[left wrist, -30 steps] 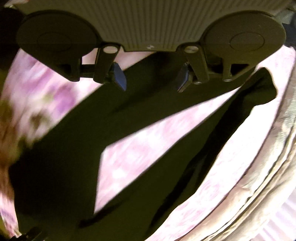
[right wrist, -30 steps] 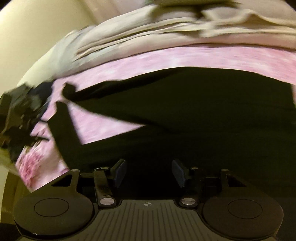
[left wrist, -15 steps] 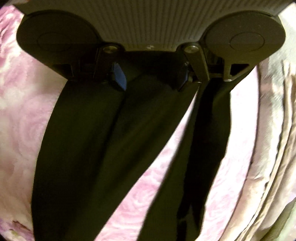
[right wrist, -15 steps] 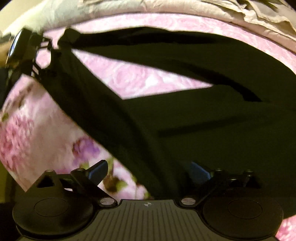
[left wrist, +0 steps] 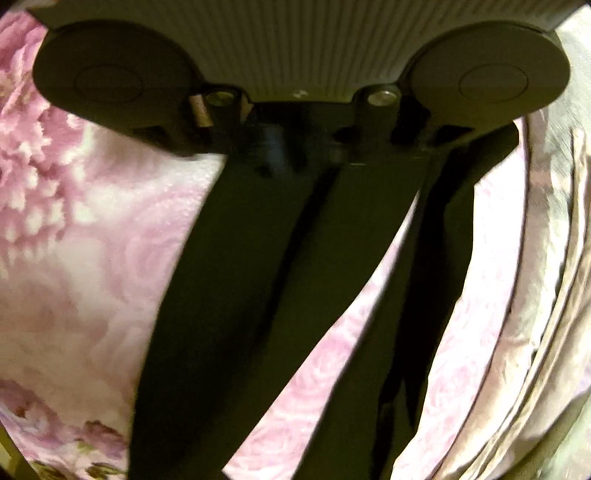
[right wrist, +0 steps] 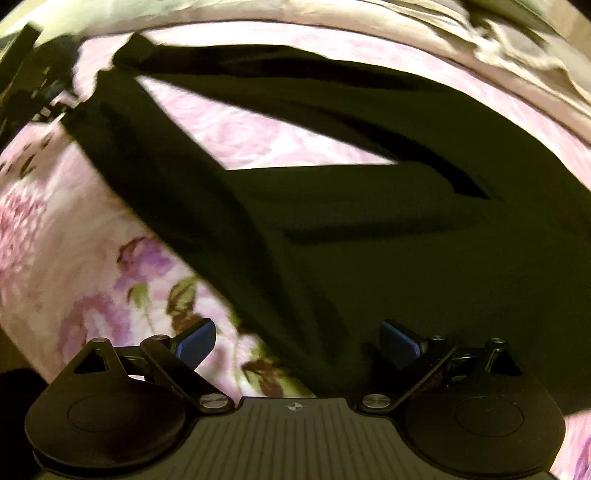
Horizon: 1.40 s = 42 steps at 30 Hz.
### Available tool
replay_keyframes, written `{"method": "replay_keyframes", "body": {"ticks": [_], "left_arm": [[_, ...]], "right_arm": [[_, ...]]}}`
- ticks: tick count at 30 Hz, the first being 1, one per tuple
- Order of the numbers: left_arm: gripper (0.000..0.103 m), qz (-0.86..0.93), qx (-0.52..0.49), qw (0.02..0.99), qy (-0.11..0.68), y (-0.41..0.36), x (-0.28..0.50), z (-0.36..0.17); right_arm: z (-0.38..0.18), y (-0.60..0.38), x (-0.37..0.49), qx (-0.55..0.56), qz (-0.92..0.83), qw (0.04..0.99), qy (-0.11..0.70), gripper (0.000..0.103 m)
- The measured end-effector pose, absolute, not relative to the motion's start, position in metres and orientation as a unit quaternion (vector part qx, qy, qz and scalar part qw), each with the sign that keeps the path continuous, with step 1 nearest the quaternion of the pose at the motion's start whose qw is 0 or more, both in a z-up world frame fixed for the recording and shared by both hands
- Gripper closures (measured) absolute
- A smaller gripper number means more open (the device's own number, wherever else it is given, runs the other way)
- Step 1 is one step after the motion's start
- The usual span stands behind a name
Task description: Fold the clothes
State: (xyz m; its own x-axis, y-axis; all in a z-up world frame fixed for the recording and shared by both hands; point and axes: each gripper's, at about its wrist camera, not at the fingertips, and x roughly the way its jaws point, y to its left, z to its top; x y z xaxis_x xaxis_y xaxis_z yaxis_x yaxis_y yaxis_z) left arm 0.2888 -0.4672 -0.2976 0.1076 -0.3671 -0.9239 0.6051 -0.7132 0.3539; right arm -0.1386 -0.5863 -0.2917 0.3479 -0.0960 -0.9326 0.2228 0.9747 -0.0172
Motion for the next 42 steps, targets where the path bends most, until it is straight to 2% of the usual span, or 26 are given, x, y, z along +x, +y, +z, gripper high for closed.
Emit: {"method": "replay_keyframes", "body": {"ticks": [5,8,9,10,11,12,13,14,19,25,28,29,30,31,32,33,37,42], "left_arm": [[0.058,-0.660,0.674,0.326,0.067,-0.445,0.283,-0.321],[0.062,-0.662,0.680,0.309,0.067,-0.439,0.282,-0.331],[0.079,-0.665,0.676,0.309,0.076,-0.440,0.284,-0.331],[0.102,-0.662,0.673,0.321,0.077,-0.443,0.286,-0.325],[0.102,-0.660,0.669,0.333,0.078,-0.445,0.288,-0.319],[0.102,-0.657,0.666,0.345,0.078,-0.448,0.291,-0.313],[0.102,-0.655,0.657,0.365,0.077,-0.448,0.293,-0.302],[0.103,-0.652,0.647,0.386,0.080,-0.446,0.295,-0.287],[0.103,-0.644,0.631,0.418,0.112,-0.393,0.272,-0.225],[0.103,-0.649,0.644,0.327,0.240,-0.300,0.205,-0.236],[0.102,-0.654,0.625,0.290,0.313,-0.281,0.183,-0.247],[0.100,-0.654,0.616,0.291,0.328,-0.275,0.179,-0.245],[0.096,-0.651,0.606,0.296,0.349,-0.278,0.182,-0.246],[0.090,-0.649,0.590,0.311,0.368,-0.281,0.188,-0.243],[0.085,-0.648,0.575,0.327,0.377,-0.285,0.195,-0.238],[0.076,-0.648,0.560,0.343,0.386,-0.289,0.202,-0.234],[0.064,-0.627,0.528,0.428,0.381,-0.313,0.245,-0.225],[0.063,-0.591,0.521,0.481,0.384,-0.354,0.299,-0.255]], "right_arm": [[-0.305,-0.577,-0.127,0.017,-0.077,0.814,0.576,0.005],[-0.314,-0.578,-0.128,0.015,-0.076,0.810,0.582,0.005],[-0.316,-0.578,-0.128,0.013,-0.076,0.808,0.585,0.006],[-0.319,-0.578,-0.128,0.011,-0.077,0.805,0.588,0.006],[-0.320,-0.579,-0.127,0.010,-0.076,0.803,0.592,0.013],[-0.321,-0.580,-0.125,0.010,-0.074,0.800,0.595,0.026],[-0.323,-0.581,-0.123,0.010,-0.073,0.797,0.599,0.053],[-0.321,-0.581,-0.122,0.010,-0.070,0.797,0.600,0.060],[-0.302,-0.576,-0.120,0.003,-0.042,0.804,0.593,0.060],[-0.302,-0.561,-0.130,0.009,0.008,0.793,0.609,0.060],[-0.305,-0.556,-0.132,0.013,0.025,0.785,0.619,0.060],[-0.304,-0.554,-0.131,0.013,0.031,0.784,0.620,0.056],[-0.302,-0.553,-0.129,0.011,0.037,0.784,0.620,0.048],[-0.299,-0.552,-0.127,0.009,0.041,0.787,0.616,0.024],[-0.294,-0.552,-0.124,0.007,0.045,0.792,0.609,0.016],[-0.289,-0.551,-0.119,0.006,0.049,0.797,0.602,0.016],[-0.279,-0.552,-0.098,-0.001,0.058,0.813,0.579,0.016],[-0.287,-0.553,-0.061,-0.050,0.087,0.820,0.563,0.017]]}}
